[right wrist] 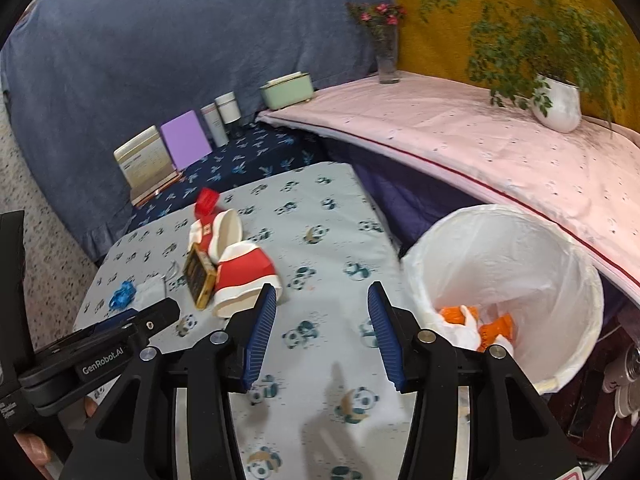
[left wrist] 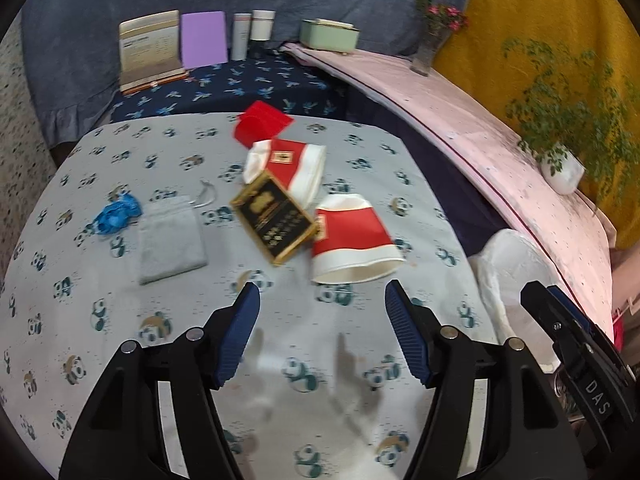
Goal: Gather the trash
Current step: 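Move both tools back over the blue tape and grey pouch, then grasp the blue tape with the left tool while the right tool grasps the grey pouch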
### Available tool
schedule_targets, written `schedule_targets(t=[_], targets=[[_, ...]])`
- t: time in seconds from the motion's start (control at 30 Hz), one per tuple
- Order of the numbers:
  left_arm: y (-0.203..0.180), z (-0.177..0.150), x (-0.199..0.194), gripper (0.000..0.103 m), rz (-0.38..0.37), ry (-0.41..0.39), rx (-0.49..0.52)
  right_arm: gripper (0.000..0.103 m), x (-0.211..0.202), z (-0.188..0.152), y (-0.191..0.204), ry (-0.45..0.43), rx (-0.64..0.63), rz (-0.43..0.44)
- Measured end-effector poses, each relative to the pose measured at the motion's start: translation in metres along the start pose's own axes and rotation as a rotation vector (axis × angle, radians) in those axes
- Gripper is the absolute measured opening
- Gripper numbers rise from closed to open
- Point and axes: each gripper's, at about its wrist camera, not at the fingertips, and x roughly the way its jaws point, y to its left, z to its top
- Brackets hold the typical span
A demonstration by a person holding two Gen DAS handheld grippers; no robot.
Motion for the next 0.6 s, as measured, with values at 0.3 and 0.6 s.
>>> schedule_targets(t=[0.3, 0.6], targets=[[0.071, -0.004, -0.005, 0.062, 0.072, -0.009, -0.097, 0.047, 0.024, -0.011, 0.064, 0.059, -0.091, 0.068], [0.140, -0.006, -0.006, 0.067, 0.167, -0.013, -0.164, 0.047, 0.053, -0.026, 0.131, 0.125, -0.191, 0.126]])
